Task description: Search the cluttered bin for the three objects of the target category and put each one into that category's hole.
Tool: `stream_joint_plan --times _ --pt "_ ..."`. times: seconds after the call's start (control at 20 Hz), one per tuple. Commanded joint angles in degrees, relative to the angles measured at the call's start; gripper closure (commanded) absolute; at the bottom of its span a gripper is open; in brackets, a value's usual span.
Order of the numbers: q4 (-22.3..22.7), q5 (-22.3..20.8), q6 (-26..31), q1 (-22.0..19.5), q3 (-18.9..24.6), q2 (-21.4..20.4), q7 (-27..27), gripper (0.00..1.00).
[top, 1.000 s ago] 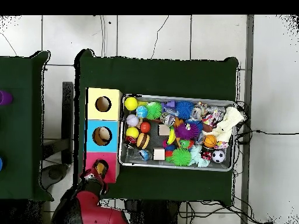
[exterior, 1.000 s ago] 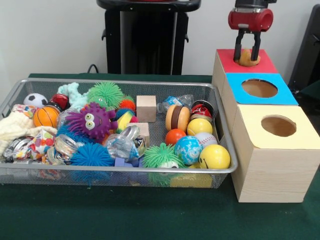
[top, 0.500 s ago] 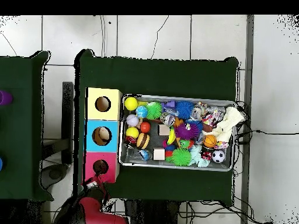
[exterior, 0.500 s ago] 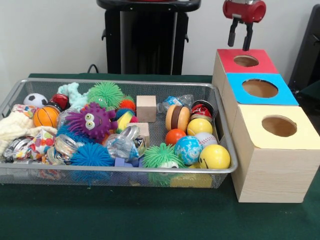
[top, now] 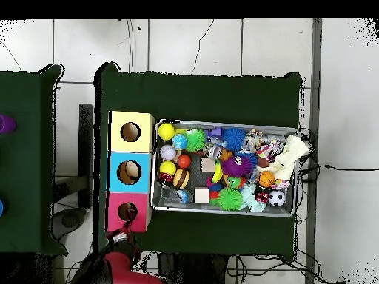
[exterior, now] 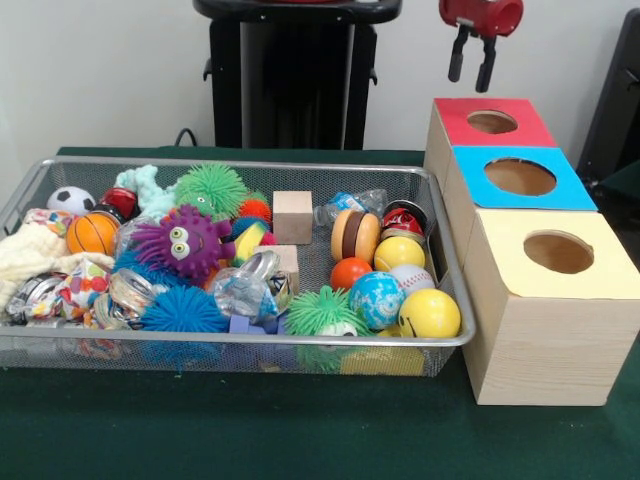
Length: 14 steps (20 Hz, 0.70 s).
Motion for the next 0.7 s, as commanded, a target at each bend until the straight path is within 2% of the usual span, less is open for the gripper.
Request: stream_joint_plan --times 0.05,0.2,0.3,0.45,0.5,0.55,0.7 --pt "-5.56 1.15 6.86 0.44 -5.39 1.23 4.05 0.0" --pt "-9.96 0.52 13.48 -0.26 -9.51 1.38 2.69 0.0" --pt "-12.46 -0.24 15.7 -1.54 -11.07 2.1 1.69 0.0" --pt "-15.34 -1.39 18.05 -5.12 -10.89 3.39 0.18 0.0" --pt "-15.59 -1.55 17.5 -8.03 -9.15 3.49 -0.66 0.0" --pt "-16.06 -2.14 17.43 -9.27 -8.63 3.74 -1.45 0.0" --pt "-19.03 -7.13 20.1 -15.2 -6.1 4.59 -8.38 0.0"
